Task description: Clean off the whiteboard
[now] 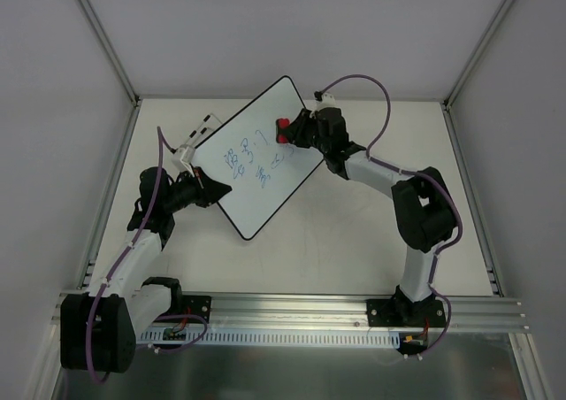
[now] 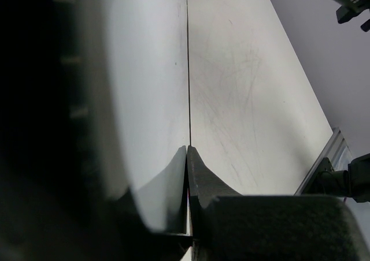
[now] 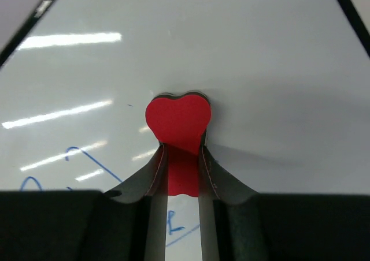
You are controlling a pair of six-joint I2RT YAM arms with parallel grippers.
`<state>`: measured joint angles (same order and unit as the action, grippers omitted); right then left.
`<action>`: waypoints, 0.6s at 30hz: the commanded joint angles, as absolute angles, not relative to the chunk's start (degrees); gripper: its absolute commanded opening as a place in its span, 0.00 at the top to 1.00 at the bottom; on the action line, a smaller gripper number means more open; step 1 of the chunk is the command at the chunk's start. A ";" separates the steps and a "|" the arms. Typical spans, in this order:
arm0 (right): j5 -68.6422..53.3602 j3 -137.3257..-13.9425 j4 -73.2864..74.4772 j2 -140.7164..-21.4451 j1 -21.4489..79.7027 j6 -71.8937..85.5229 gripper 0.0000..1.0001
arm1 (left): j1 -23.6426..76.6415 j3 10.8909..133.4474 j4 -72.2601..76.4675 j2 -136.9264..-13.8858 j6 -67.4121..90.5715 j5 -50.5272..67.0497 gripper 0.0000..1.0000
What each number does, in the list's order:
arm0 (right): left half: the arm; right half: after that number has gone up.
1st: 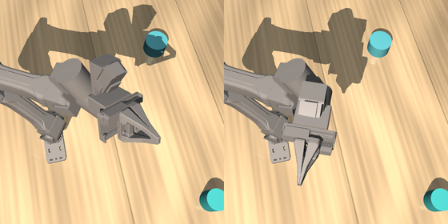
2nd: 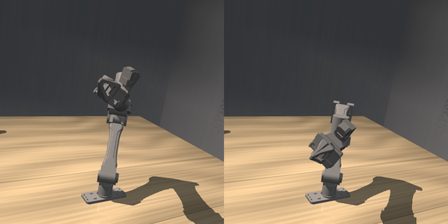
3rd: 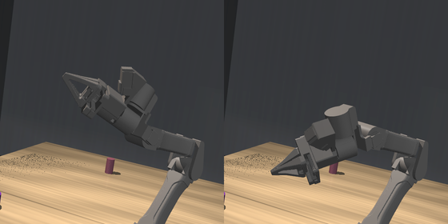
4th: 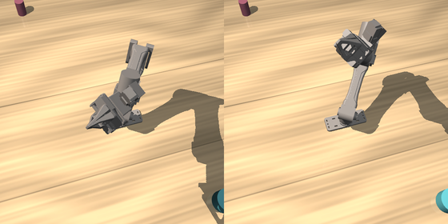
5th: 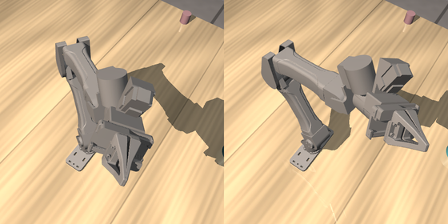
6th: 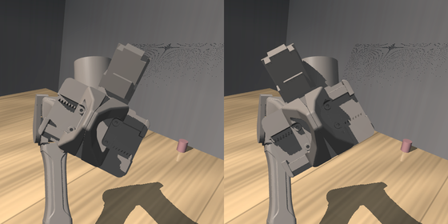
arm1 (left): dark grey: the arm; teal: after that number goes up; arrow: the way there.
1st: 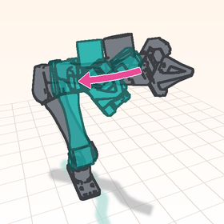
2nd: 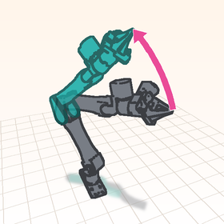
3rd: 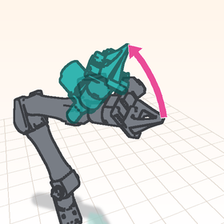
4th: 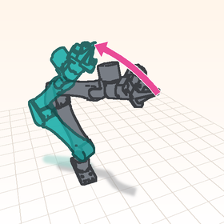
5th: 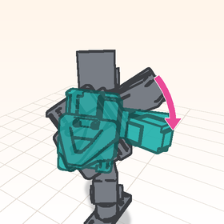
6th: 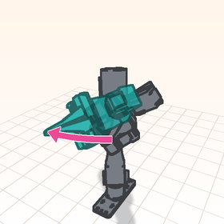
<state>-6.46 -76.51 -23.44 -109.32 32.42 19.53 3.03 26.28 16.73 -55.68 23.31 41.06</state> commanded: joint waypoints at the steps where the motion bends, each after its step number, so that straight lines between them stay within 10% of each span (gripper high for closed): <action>1: -3.07 -72.16 -21.36 -108.98 31.29 18.90 1.00 | 5.01 27.77 15.64 -54.76 16.70 47.20 1.00; 18: -9.67 -88.84 -18.55 -112.23 34.18 18.37 0.99 | 5.89 27.86 15.47 -55.02 16.52 47.11 1.00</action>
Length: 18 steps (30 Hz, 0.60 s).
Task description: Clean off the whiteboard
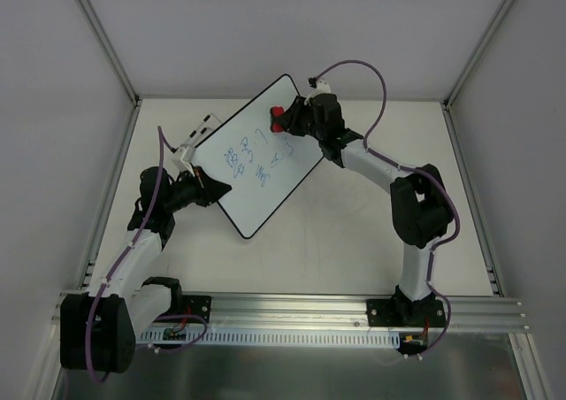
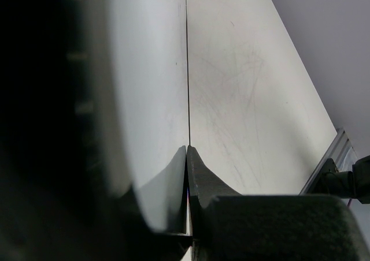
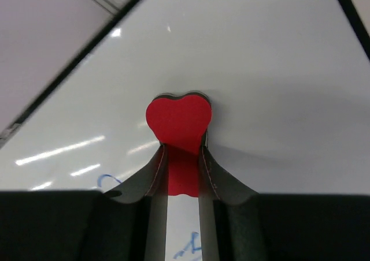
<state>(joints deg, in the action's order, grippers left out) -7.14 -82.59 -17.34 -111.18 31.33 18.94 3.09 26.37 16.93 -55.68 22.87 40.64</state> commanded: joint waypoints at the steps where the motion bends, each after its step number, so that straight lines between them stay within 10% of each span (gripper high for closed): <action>1: -9.84 -89.90 -18.46 -112.58 34.54 18.54 1.00 | 5.98 27.86 15.38 -55.02 16.61 47.20 1.00; 18: -7.21 -79.99 -21.18 -110.57 31.21 21.36 1.00 | 6.06 27.95 14.77 -54.49 16.00 46.14 1.00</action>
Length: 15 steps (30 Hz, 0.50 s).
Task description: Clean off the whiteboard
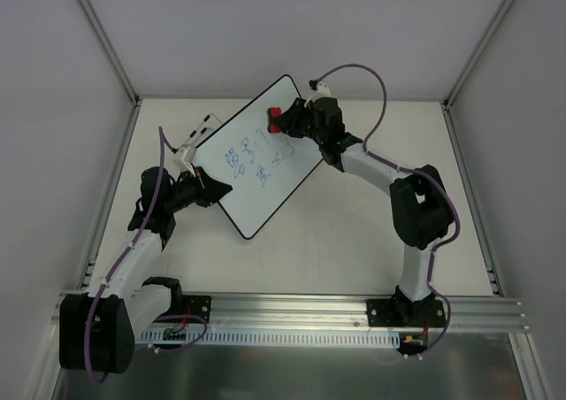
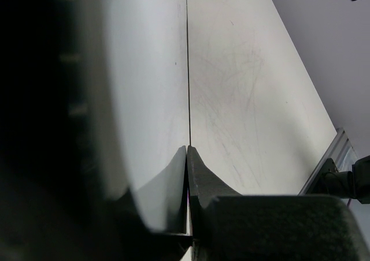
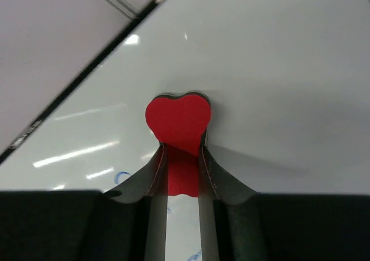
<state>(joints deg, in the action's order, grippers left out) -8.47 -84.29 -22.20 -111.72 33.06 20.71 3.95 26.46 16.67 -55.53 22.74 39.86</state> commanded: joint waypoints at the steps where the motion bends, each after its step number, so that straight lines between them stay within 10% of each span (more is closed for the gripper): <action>1: -7.12 -78.68 -21.62 -110.22 30.85 21.36 1.00 | 6.06 27.95 14.85 -54.58 15.91 46.06 1.00; 15: -7.82 -55.91 -25.75 -107.05 29.80 22.41 1.00 | 6.24 28.13 14.77 -55.37 16.00 46.49 1.00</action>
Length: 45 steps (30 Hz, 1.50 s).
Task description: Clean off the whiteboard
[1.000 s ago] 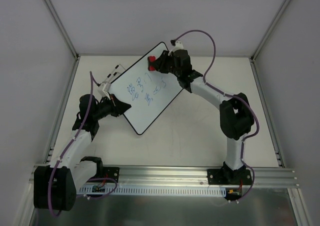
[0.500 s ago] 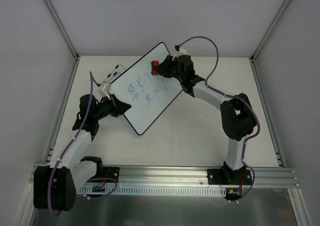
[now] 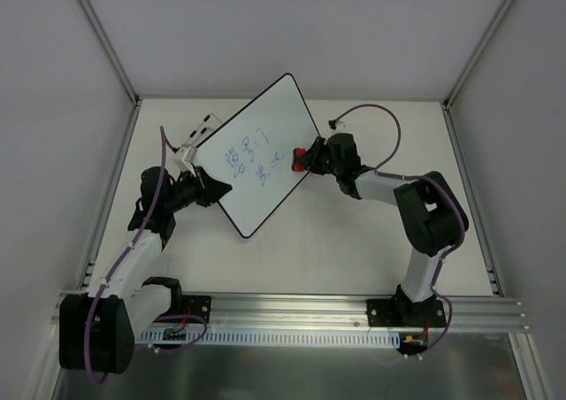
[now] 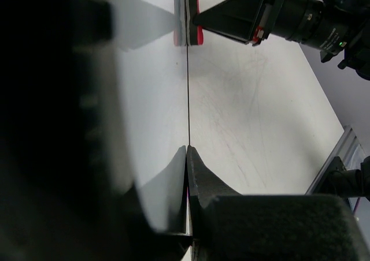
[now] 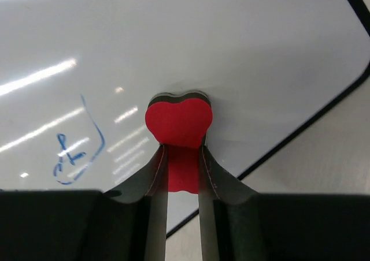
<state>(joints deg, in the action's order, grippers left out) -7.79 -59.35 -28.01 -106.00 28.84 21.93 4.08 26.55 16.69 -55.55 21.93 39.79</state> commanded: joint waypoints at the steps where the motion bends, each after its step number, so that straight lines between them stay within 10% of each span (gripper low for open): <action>1: -7.91 -55.03 -26.10 -107.31 29.71 22.67 1.00 | 6.24 28.13 14.77 -55.37 16.00 46.49 1.00; 29: -11.60 -82.35 -26.98 -110.74 36.03 25.75 1.00 | 7.03 28.21 14.68 -55.46 15.91 46.32 1.00; 45: -7.03 -71.11 -23.38 -107.76 35.77 19.34 1.00 | 7.29 28.21 14.50 -55.46 15.73 46.23 1.00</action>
<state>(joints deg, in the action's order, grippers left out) -9.17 -74.87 -26.92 -108.33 35.14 22.76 4.58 26.87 16.80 -55.59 20.58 38.26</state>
